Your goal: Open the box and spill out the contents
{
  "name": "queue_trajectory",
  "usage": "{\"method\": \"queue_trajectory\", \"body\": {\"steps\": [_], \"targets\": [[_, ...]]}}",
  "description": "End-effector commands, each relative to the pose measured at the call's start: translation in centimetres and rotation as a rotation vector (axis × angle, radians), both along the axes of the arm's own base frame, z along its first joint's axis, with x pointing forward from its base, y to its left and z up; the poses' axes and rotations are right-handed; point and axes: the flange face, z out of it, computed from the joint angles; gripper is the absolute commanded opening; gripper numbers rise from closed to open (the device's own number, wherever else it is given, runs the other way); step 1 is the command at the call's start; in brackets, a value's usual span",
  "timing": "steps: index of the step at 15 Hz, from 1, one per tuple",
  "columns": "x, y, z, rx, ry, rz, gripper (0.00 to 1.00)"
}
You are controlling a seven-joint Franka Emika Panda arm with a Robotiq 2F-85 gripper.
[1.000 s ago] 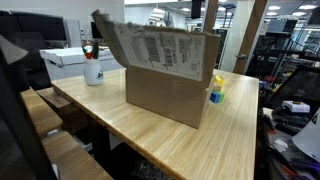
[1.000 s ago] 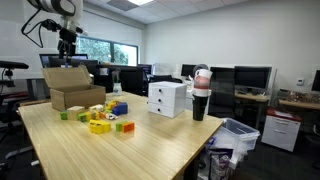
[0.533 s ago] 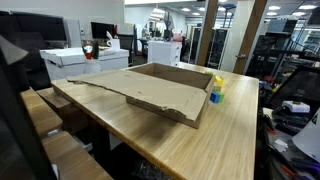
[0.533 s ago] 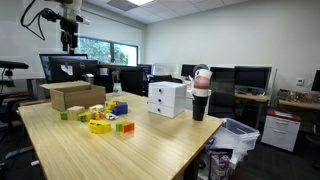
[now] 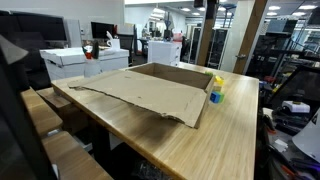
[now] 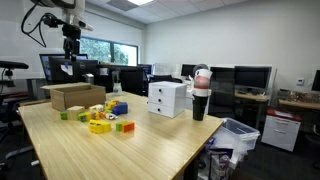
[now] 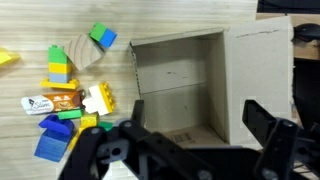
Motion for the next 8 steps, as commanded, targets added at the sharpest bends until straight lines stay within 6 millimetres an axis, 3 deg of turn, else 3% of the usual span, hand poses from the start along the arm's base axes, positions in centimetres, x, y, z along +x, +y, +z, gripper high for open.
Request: {"method": "queue_trajectory", "body": {"steps": [1,8], "targets": [[-1.5,-2.1,-1.7,-0.085,-0.010,-0.006,1.00],[-3.4,-5.2,-3.6,-0.173,0.000,0.027,1.00]]}}
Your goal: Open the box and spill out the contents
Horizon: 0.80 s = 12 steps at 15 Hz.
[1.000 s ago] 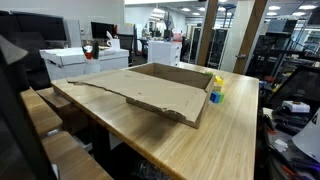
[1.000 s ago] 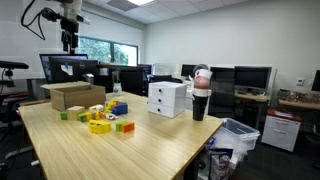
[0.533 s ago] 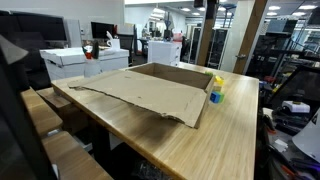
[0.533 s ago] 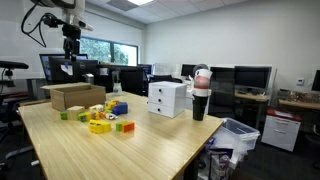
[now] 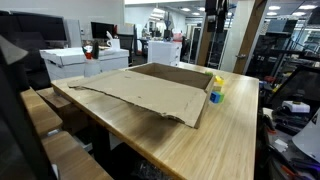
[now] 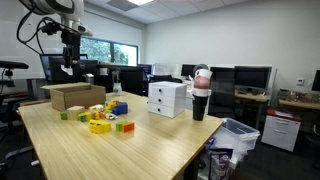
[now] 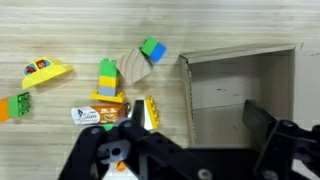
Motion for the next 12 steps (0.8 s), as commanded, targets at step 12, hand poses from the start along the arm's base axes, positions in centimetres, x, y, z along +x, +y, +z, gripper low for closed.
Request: {"method": "queue_trajectory", "body": {"steps": [12], "targets": [[-4.2,-8.2,0.3,-0.053,-0.044,-0.057,1.00]]}}
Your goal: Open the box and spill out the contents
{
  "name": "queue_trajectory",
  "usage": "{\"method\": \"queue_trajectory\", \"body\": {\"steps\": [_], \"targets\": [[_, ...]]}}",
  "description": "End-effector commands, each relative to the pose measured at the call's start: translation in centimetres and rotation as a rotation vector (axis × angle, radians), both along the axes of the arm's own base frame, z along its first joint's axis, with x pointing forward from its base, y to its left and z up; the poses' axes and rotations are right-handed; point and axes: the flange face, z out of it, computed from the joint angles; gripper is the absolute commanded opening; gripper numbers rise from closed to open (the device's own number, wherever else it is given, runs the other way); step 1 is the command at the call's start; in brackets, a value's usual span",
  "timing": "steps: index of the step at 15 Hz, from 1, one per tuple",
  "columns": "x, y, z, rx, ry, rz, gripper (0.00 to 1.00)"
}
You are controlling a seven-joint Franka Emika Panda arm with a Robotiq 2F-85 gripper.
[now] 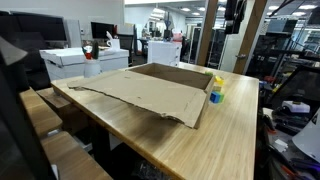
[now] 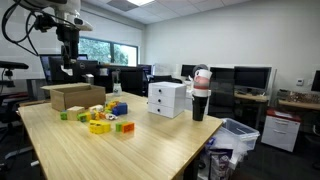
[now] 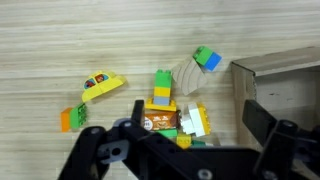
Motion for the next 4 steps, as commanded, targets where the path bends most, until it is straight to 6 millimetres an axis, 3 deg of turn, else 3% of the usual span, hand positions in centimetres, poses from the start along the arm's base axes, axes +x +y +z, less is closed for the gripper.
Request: {"method": "queue_trajectory", "body": {"steps": [1,4], "targets": [[0.03,0.01,0.08,0.000,0.000,0.000,1.00],[0.03,0.33,0.01,-0.004,0.001,0.006,1.00]]}}
